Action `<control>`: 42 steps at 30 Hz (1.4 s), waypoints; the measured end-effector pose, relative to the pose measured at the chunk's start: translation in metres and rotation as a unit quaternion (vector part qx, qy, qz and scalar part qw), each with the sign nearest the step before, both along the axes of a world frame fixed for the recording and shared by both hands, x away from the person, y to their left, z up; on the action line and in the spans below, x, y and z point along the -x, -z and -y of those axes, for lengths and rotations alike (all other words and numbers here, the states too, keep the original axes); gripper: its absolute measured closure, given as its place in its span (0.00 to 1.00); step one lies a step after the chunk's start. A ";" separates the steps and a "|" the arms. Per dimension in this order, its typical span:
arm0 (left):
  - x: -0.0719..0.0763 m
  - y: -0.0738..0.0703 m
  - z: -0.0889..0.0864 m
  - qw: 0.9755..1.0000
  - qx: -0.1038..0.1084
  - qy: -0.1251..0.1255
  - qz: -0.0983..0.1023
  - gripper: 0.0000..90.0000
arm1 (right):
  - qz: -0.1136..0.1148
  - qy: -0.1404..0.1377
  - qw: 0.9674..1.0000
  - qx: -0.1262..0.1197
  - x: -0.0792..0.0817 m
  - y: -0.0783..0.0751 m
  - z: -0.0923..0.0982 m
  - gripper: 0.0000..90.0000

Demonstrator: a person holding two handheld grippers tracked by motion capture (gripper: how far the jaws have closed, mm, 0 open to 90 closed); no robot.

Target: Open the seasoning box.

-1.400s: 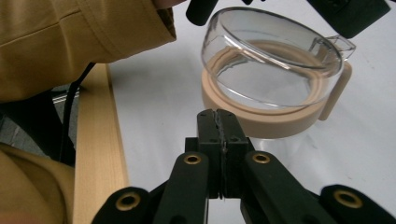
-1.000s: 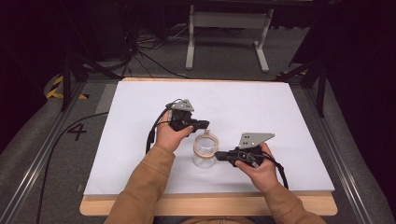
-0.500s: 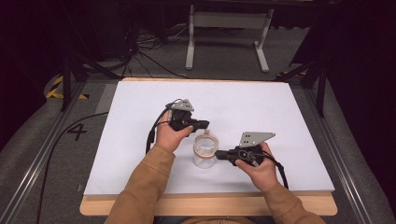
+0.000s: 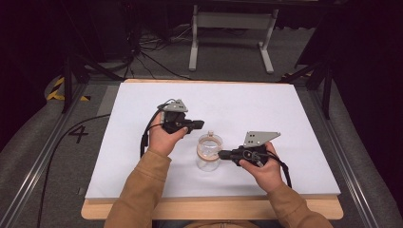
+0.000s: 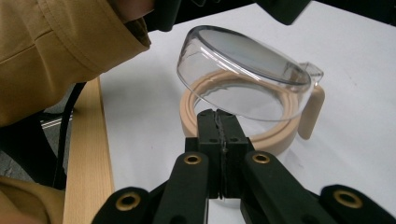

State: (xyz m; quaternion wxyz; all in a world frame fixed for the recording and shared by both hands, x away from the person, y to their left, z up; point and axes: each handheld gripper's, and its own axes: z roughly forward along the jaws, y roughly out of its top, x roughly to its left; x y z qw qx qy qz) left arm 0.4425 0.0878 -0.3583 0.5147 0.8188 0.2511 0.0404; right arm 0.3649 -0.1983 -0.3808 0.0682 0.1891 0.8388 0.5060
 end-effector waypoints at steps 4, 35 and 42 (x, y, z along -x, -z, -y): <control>0.008 0.000 -0.020 1.000 -0.003 -0.023 -0.004 1.00 | 0.010 -0.009 1.000 -0.006 -0.006 -0.007 -0.002 1.00; 0.034 0.023 -0.087 0.994 -0.024 -0.099 -0.049 1.00 | 0.024 0.019 0.998 -0.049 -0.053 -0.024 0.006 1.00; 0.034 0.023 -0.087 0.994 -0.024 -0.098 -0.051 1.00 | 0.034 0.044 0.997 -0.045 -0.055 -0.024 0.010 1.00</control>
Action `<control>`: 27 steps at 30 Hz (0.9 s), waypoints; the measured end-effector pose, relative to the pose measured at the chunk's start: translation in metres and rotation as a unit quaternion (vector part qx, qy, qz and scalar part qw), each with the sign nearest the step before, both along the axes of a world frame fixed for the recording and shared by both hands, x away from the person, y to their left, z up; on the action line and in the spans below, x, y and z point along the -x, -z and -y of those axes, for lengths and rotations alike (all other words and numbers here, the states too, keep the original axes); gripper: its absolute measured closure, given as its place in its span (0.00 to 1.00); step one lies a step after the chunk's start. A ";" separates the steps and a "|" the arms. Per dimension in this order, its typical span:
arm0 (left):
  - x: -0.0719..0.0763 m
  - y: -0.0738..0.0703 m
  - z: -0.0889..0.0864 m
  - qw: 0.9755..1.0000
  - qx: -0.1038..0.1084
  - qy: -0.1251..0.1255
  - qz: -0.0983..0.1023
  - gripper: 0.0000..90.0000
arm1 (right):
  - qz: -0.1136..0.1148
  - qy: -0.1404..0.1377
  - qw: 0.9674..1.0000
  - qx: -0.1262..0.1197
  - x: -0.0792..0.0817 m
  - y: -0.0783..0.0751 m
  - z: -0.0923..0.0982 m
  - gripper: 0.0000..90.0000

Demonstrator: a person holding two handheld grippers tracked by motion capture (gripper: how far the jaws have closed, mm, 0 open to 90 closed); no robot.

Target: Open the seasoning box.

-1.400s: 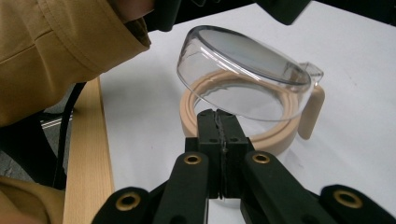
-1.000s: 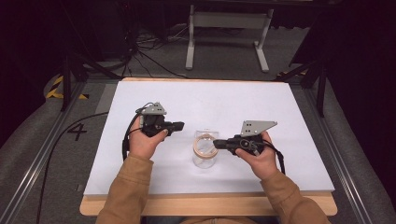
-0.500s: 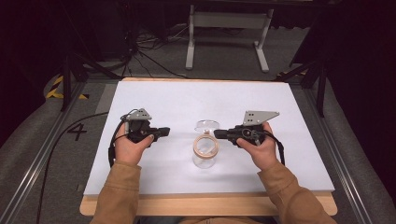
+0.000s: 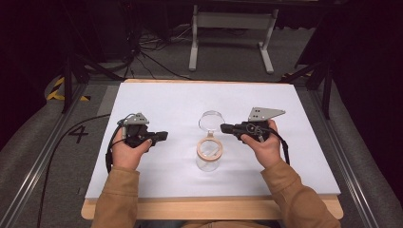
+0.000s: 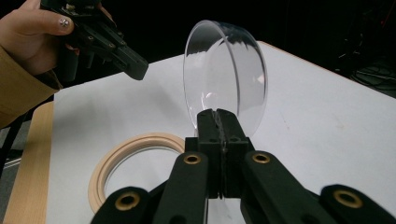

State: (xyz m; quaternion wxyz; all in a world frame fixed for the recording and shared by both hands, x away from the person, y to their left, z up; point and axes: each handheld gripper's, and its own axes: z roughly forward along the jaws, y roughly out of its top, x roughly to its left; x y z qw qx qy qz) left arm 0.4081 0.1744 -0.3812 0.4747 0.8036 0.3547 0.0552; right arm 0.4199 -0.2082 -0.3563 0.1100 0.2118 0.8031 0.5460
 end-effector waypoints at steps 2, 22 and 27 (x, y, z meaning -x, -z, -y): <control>0.000 0.000 0.000 1.000 0.000 0.001 0.004 1.00 | 0.003 0.000 1.000 -0.001 0.001 -0.001 0.000 1.00; -0.001 -0.013 -0.011 0.994 -0.098 -0.044 -0.018 0.80 | 0.032 0.114 0.991 0.063 -0.002 -0.028 0.075 0.72; -0.009 -0.007 -0.018 0.992 -0.101 -0.064 -0.032 0.76 | 0.028 0.169 0.980 0.102 -0.006 -0.023 0.098 0.63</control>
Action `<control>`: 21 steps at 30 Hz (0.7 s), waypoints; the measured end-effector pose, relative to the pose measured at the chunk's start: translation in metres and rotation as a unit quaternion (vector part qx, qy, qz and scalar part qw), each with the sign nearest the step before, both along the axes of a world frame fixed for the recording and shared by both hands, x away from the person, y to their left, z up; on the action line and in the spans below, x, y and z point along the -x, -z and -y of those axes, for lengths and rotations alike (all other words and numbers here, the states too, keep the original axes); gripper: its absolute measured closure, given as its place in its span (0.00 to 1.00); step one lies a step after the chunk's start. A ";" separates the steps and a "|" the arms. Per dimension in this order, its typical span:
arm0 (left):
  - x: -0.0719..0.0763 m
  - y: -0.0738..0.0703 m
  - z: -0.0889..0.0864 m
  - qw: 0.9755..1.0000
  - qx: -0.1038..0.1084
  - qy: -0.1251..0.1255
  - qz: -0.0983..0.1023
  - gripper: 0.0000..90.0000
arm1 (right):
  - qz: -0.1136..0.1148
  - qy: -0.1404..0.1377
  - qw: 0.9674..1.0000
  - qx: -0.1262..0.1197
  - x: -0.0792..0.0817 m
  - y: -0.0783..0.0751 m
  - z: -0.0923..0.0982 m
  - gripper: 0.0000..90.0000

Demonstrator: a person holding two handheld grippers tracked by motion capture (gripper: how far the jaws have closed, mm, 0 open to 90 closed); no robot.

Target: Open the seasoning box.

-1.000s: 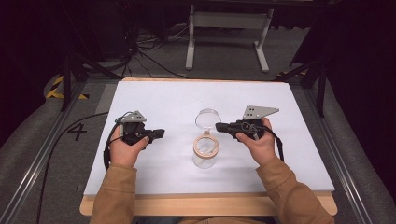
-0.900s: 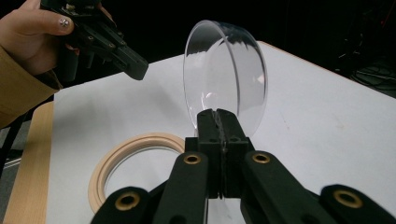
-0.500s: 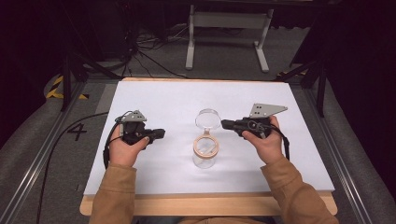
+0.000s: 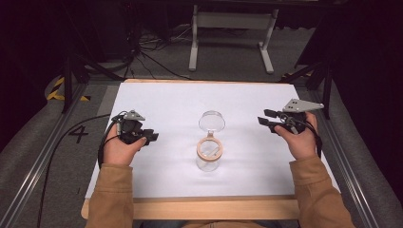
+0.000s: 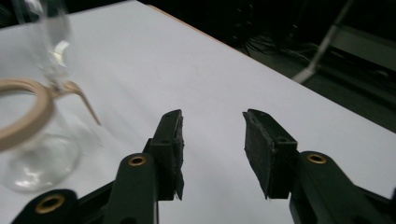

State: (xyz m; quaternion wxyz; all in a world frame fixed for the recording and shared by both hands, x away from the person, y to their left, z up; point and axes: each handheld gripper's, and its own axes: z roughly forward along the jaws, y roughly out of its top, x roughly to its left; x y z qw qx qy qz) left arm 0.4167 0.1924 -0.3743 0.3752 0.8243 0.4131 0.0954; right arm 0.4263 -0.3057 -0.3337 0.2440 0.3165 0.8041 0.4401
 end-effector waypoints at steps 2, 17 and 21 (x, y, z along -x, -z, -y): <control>-0.004 0.003 -0.003 1.000 -0.006 -0.007 -0.005 0.75 | -0.012 0.020 1.000 0.007 -0.003 0.004 0.012 0.59; -0.029 0.041 -0.012 0.998 -0.029 -0.030 -0.040 0.74 | -0.100 0.114 0.988 0.016 -0.023 0.057 0.070 0.50; -0.032 0.050 -0.014 0.998 -0.025 -0.031 -0.039 0.73 | -0.112 0.126 0.985 0.023 -0.028 0.070 0.075 0.50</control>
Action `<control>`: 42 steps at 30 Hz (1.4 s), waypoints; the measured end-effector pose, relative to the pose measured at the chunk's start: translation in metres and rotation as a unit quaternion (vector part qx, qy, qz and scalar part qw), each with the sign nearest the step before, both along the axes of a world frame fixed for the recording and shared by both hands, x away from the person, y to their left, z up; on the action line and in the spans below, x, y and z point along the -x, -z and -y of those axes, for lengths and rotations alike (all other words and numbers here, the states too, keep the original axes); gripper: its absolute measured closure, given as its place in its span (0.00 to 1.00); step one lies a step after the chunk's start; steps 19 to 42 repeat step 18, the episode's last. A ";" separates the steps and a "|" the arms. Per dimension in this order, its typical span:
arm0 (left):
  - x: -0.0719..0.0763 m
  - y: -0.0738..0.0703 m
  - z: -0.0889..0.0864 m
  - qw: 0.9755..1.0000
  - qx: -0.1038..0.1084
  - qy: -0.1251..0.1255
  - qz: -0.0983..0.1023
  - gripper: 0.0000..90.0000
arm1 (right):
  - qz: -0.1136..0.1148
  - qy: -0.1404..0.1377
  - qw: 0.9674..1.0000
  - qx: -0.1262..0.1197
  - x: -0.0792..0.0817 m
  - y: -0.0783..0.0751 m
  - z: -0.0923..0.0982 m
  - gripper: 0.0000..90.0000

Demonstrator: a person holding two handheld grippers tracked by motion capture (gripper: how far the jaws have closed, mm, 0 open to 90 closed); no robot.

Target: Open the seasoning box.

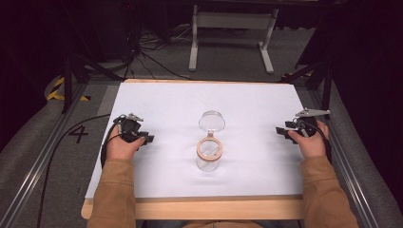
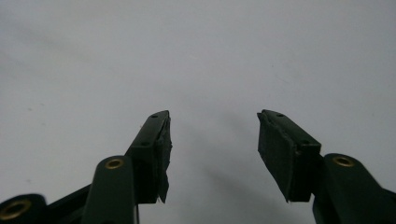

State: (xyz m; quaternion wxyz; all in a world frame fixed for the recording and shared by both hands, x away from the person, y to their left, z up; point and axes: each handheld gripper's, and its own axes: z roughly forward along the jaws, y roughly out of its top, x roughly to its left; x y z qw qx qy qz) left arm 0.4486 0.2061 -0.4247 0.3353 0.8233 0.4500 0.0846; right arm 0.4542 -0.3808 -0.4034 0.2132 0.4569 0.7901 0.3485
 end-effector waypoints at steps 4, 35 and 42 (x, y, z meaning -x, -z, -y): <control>-0.001 0.006 0.001 1.000 0.003 0.007 -0.008 0.69 | -0.018 0.009 1.000 0.011 -0.004 0.014 0.003 0.50; -0.002 0.004 0.014 0.999 0.001 0.044 -0.004 0.49 | -0.022 0.000 1.000 0.013 -0.003 0.017 -0.006 0.50; -0.002 0.004 0.014 0.999 0.001 0.044 -0.004 0.49 | -0.022 0.000 1.000 0.013 -0.003 0.017 -0.006 0.50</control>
